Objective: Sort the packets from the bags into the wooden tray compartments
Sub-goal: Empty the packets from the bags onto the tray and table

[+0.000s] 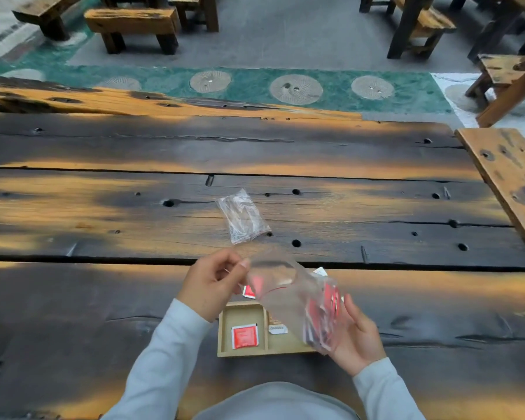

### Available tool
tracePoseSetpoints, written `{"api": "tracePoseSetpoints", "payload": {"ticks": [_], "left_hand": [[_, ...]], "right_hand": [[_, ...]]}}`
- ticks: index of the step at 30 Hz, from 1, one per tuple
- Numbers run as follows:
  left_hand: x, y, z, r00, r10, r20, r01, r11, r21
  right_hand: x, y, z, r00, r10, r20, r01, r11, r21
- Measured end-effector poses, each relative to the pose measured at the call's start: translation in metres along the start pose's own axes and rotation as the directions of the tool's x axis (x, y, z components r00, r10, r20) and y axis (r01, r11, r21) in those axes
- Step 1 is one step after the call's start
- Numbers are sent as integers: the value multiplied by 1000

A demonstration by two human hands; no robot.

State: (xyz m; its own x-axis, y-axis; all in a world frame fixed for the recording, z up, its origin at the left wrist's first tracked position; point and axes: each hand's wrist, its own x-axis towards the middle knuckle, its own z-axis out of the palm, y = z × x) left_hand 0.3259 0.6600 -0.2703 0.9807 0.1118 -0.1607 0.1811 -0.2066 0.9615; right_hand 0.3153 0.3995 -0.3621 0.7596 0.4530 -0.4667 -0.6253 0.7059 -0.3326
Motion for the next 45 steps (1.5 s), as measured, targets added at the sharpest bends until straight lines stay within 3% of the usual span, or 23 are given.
{"api": "tracePoseSetpoints", "payload": {"ticks": [3, 6, 11, 20, 27, 45], "left_hand": [[-1, -27, -12, 990, -51, -132, 65, 992, 107], [-9, -38, -11, 962, -83, -260, 109, 990, 90], [-23, -67, 6, 943, -319, -89, 320, 947, -4], [-31, -112, 17, 843, -517, -149, 496, 854, -155], [-34, -121, 14, 797, -572, -197, 506, 809, -299], [-31, -129, 16, 788, -571, -231, 486, 806, -337]], "right_hand": [[-4, -2, 1, 999, 37, -24, -40, 989, -145], [-1, 2, 0, 981, 74, -179, -141, 906, -398], [0, 5, 0, 965, 56, -255, -178, 855, -488], [3, 9, -4, 925, -25, -378, -247, 718, -651], [6, 15, -7, 922, -57, -384, -250, 669, -700], [13, 14, -4, 915, -113, -388, -233, 636, -736]]}}
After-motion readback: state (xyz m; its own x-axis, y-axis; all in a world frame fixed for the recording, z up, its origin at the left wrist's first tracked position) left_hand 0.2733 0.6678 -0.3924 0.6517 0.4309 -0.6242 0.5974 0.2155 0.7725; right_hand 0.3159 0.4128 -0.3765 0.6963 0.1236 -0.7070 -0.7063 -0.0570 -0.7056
